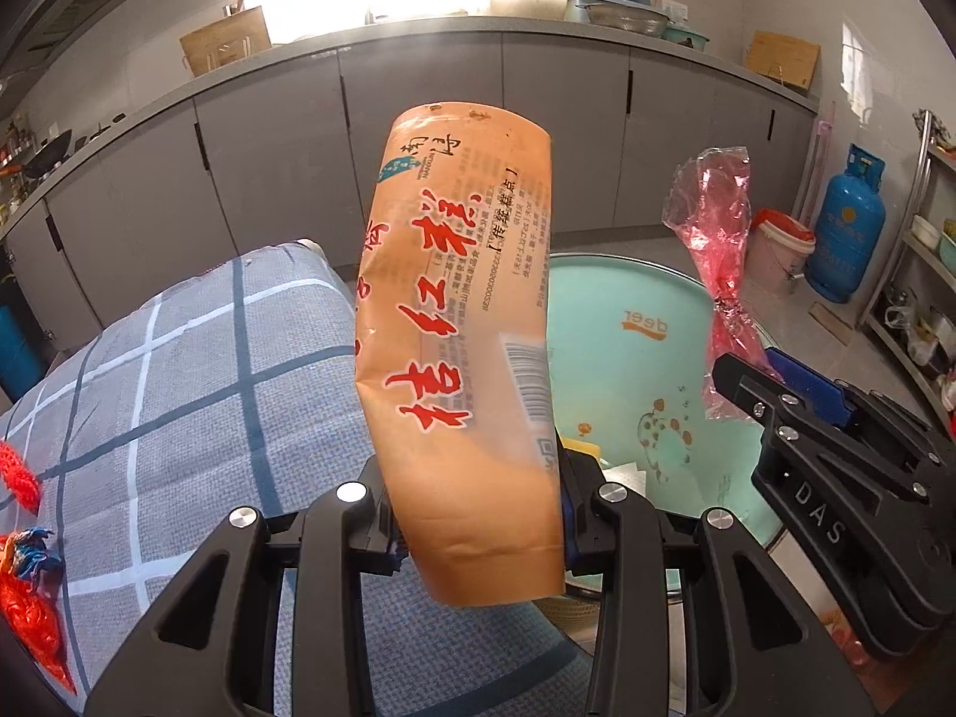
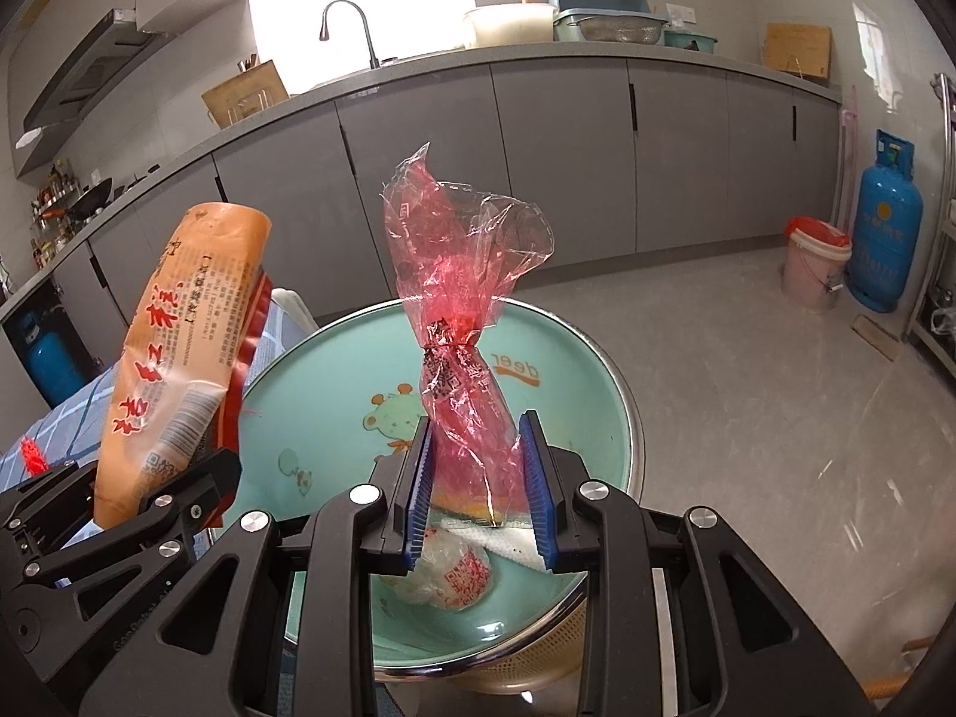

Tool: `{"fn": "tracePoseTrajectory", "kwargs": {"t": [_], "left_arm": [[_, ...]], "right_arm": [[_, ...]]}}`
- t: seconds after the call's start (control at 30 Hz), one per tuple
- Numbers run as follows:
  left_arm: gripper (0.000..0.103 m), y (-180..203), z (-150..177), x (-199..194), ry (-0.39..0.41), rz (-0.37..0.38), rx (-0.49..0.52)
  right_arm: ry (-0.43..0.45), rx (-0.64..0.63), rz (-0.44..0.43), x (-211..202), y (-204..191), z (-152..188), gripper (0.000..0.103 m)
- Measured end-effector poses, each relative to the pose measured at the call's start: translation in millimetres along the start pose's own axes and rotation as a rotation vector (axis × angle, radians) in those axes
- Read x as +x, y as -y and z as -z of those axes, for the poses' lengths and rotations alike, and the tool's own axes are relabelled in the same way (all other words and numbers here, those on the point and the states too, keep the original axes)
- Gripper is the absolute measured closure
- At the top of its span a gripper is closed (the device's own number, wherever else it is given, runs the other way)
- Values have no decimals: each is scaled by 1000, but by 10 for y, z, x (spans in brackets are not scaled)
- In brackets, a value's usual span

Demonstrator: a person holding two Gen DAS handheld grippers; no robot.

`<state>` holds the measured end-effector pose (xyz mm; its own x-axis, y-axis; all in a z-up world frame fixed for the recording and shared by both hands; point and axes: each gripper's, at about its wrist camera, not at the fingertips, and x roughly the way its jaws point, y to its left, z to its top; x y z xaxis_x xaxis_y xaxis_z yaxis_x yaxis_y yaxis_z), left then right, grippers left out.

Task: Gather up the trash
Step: 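Carry the pink bag and orange wrapper over the bucket and release both, then move both open tools back over the table toward the red mesh bags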

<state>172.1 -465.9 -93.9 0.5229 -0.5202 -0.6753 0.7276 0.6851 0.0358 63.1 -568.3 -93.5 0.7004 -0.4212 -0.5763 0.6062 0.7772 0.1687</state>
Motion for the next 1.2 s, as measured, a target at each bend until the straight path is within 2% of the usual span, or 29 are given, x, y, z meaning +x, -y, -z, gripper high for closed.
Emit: {"fn": "tracePoseTrajectory", "kwargs": {"t": [0.17, 0.4, 0.47, 0.5, 0.53, 0.57, 0.73, 0.87, 0.93, 1.2], "left_arm": [[64, 84, 3, 102, -29, 19, 37], [48, 130, 63, 182, -54, 15, 63], [41, 119, 64, 185, -58, 14, 56], [32, 98, 62, 162, -50, 4, 45], [29, 85, 64, 141, -40, -6, 37], [25, 69, 63, 116, -27, -14, 27], [22, -64, 75, 39, -13, -47, -6], [14, -212, 107, -48, 2, -80, -52], [12, -274, 137, -105, 9, -93, -71], [6, -625, 345, -424, 40, -144, -164]], "right_arm": [[-11, 2, 8, 42, 14, 17, 73], [-21, 37, 13, 83, 115, 25, 71], [-22, 43, 17, 92, 138, 28, 67], [-22, 48, 17, 93, 152, 27, 63], [-22, 57, 16, 97, 168, 29, 55], [-22, 63, 13, 102, 177, 31, 52], [-26, 85, 1, 112, 198, 43, 51], [12, 83, -2, 42, 162, 31, 50], [33, 79, 0, 8, 140, 24, 44], [88, 26, 4, -110, 5, 37, 38]]}}
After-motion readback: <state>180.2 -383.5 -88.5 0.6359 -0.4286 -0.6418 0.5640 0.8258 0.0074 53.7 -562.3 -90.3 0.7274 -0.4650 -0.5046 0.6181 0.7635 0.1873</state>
